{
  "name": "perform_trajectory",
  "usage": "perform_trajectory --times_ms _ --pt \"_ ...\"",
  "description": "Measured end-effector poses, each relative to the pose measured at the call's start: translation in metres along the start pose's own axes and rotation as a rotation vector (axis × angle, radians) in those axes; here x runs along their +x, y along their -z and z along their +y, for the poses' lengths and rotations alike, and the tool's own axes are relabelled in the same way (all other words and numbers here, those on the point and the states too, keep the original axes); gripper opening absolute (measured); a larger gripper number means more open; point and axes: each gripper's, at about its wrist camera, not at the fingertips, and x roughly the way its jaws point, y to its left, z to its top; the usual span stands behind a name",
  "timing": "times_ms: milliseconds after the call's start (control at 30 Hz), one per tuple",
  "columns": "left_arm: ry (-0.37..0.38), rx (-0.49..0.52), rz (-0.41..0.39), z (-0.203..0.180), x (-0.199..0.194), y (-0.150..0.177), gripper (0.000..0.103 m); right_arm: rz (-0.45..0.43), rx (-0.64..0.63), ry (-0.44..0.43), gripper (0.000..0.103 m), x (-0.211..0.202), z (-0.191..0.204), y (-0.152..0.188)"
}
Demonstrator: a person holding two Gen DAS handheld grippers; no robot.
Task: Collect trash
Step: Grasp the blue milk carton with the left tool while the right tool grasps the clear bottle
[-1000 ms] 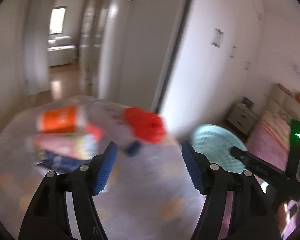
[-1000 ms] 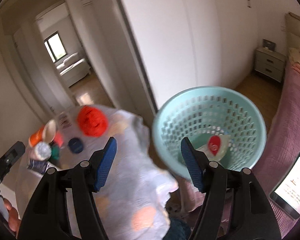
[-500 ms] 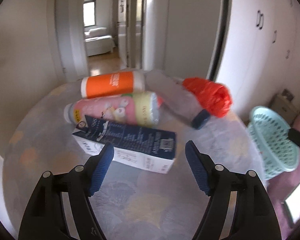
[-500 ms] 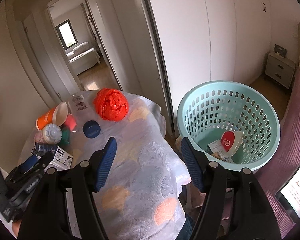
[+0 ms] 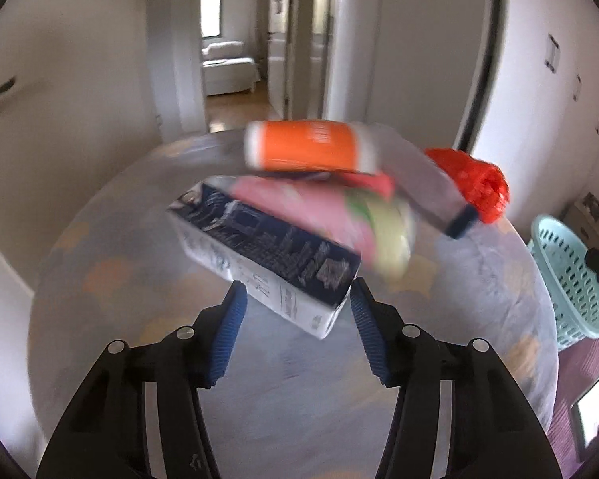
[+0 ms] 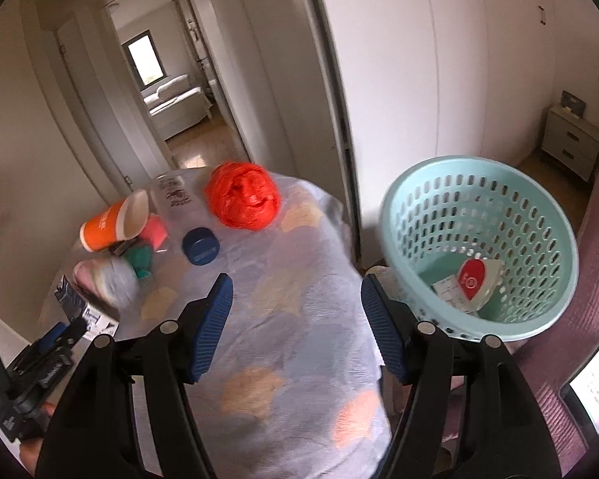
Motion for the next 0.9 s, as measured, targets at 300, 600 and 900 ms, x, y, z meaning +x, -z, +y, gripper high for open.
perform_trajectory --times_ms 300,600,900 --pt "0.110 -0.109 -0.021 0.053 -0.019 -0.012 0.071 0.027 -0.100 -0.057 0.063 0.021 0.050 0.001" --pt "0.114 -0.212 0.096 0.048 0.030 -0.029 0.071 0.014 -0.184 -0.093 0.063 0.029 0.081 -0.011" --pt "0.139 -0.149 0.153 0.064 0.025 -0.026 0.054 0.079 -0.224 -0.187 0.063 0.077 0.100 -0.045"
